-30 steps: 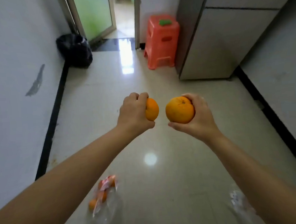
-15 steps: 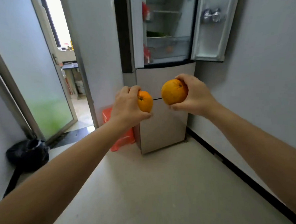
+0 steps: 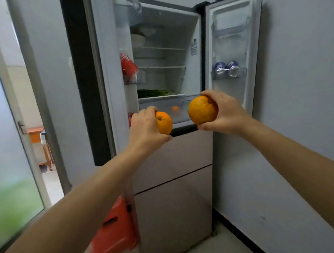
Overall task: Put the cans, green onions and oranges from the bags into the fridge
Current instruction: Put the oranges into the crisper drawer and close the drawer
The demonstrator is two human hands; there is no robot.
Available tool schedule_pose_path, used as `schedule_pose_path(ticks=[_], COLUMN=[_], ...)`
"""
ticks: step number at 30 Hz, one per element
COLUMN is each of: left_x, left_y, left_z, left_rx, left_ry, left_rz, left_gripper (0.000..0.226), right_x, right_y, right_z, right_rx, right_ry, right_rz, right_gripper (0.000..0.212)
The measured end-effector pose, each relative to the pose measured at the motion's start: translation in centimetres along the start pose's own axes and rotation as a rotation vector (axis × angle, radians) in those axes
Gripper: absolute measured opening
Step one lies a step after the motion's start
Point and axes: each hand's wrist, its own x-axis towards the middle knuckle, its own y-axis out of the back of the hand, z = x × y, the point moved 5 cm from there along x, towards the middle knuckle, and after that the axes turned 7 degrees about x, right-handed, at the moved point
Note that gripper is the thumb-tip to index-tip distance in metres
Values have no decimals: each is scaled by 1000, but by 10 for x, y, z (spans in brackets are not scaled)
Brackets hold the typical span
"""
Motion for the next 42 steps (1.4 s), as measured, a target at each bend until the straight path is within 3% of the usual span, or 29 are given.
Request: schedule_pose_path(ticks=[8,15,21,26,31,35,38,42], left_x=[189,348,473,553,602,610,606,605], left_y=[-126,-179,-228,-293,-352,-398,-420,-444], left_z=[-8,-39,-79,-110,-137,-167,-179,-186], left_rx=[-8,28,358,588,604,707,751,768], left_ry=[165,340,323,225,144,185,174,152], left_rz=[42,66,-176,-534,-850,-1067,-1134,-1096], left_gripper=[75,70,64,69,61,47,56,38], right_x=[153,310,442,524,572,583,585,588], right_y=[-33,-74,-148,-214,-276,-327,-356,-386], right_z=[178,280,338,368,402,429,443,458], right_rx=[21,99,-6,-285,-460,-559,-616,-556], right_ry=[23,78,126,154,203,221,280,354], right_rz=[29,-10,-228,-590,-845,-1096,-1170,-1165], right_gripper=[76,74,63,64,63,64,68,66])
